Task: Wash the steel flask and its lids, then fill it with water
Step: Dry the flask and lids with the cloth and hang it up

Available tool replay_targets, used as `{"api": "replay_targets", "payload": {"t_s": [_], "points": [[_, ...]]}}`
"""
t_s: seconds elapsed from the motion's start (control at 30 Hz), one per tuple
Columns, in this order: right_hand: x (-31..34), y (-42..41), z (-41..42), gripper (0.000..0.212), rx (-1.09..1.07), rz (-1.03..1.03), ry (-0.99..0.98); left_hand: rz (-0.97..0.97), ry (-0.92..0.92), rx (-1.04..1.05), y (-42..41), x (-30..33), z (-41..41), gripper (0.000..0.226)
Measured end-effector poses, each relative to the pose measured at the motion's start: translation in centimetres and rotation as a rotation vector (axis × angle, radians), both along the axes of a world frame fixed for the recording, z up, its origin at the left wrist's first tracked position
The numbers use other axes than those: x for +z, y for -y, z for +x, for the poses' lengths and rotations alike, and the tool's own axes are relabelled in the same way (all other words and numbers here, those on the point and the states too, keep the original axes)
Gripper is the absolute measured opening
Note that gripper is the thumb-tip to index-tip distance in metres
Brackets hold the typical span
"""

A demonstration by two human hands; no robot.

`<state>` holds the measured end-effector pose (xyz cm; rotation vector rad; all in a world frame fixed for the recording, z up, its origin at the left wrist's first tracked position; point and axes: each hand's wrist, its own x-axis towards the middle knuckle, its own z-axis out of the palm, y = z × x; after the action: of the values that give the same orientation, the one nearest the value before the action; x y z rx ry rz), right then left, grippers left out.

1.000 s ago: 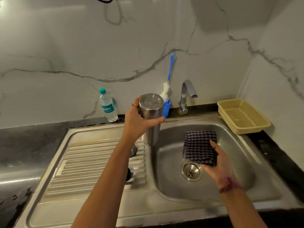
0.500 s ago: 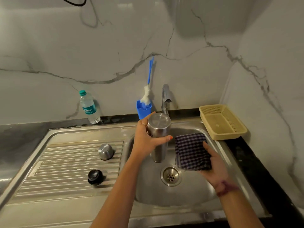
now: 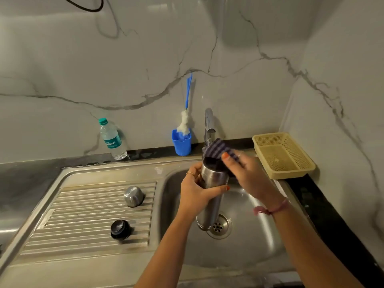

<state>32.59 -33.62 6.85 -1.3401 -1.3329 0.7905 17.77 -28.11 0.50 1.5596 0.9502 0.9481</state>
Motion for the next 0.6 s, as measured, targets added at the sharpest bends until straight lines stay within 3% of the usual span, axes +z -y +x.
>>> {"api": "replay_targets", "payload": {"t_s": [0.1, 0.17, 0.3, 0.43, 0.5, 0.6], "points": [[-0.2, -0.5, -1.0, 0.041, 0.001, 0.106, 0.512, 0.012, 0.012, 0.013, -0.7, 0.4, -0.5, 0.077], [-0.4, -0.6, -1.3, 0.043, 0.025, 0.284, 0.637, 0.012, 0.029, 0.025, -0.9, 0.6, -1.0, 0.080], [-2.3, -0.3, 0.1, 0.044, 0.086, 0.384, 0.531, -0.036, 0.067, -0.007, -1.4, 0.5, -2.1, 0.073], [-2.3, -0.7, 0.7, 0.042, 0.004, 0.210, 0.362, -0.062, 0.046, -0.064, -1.9, 0.4, -2.3, 0.064], [-1.5, -1.7, -0.1, 0.041, 0.006, 0.144, 0.414, -0.084, 0.043, -0.087, -1.9, 0.3, -2.2, 0.063], [-0.8, -2.4, -1.6, 0.045, 0.057, 0.238, 0.620, -0.115, 0.103, -0.105, -1.9, 0.2, -2.5, 0.056]]}}
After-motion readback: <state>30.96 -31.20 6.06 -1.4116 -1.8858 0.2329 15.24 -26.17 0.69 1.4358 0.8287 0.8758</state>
